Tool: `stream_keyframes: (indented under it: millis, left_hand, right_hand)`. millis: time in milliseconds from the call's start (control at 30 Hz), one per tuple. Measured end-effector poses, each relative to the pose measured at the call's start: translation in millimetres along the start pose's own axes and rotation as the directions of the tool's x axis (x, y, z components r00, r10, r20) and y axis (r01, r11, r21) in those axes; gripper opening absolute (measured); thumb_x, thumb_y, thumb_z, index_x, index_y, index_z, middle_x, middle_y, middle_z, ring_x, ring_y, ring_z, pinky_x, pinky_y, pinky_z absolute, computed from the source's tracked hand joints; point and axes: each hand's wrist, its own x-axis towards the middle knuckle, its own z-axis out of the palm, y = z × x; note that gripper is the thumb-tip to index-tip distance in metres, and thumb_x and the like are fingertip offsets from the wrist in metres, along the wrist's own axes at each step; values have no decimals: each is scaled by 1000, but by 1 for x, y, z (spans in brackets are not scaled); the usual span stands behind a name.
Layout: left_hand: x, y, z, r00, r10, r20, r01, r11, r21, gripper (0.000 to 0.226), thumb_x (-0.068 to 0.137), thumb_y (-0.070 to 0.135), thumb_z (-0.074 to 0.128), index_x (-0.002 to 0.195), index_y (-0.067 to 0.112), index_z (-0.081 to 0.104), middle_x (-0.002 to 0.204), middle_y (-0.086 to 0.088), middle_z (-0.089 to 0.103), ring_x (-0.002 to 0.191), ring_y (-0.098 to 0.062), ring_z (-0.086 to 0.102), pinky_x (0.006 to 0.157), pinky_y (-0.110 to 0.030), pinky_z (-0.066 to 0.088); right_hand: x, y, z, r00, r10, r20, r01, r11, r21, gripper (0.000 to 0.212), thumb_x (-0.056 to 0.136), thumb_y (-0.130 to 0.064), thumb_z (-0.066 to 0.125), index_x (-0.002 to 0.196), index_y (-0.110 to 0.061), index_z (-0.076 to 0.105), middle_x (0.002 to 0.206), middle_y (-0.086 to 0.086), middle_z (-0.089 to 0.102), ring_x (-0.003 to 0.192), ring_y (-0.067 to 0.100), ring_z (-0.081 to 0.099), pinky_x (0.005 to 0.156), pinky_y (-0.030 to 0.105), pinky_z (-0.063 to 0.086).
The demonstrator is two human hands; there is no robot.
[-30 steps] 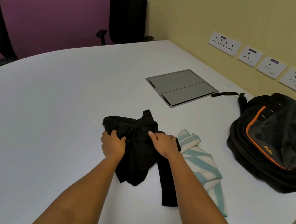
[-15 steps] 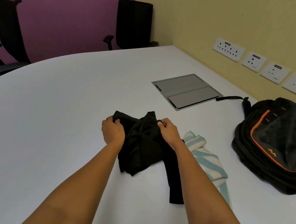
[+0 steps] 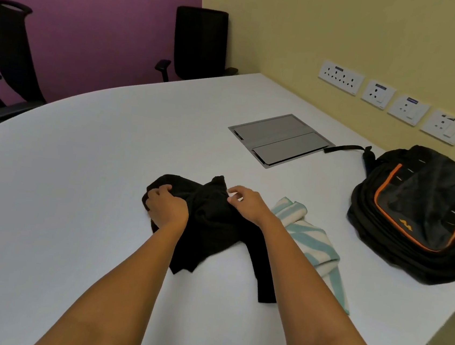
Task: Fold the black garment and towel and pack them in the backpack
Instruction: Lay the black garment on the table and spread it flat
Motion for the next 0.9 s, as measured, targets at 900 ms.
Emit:
stream_keyframes:
  millis: [900]
  left_hand:
    - [-30,54,140,978,209,-5,-193,913,359,36,99,32,39,129,17,54,136,-4,51,129,-22,42,110,-40,26]
  right_hand:
    - [109,146,-137,807,19,-590,-172,964,-204,31,96,-9,38,115,-13,63,109,17,59,97,35,57,74,35,46]
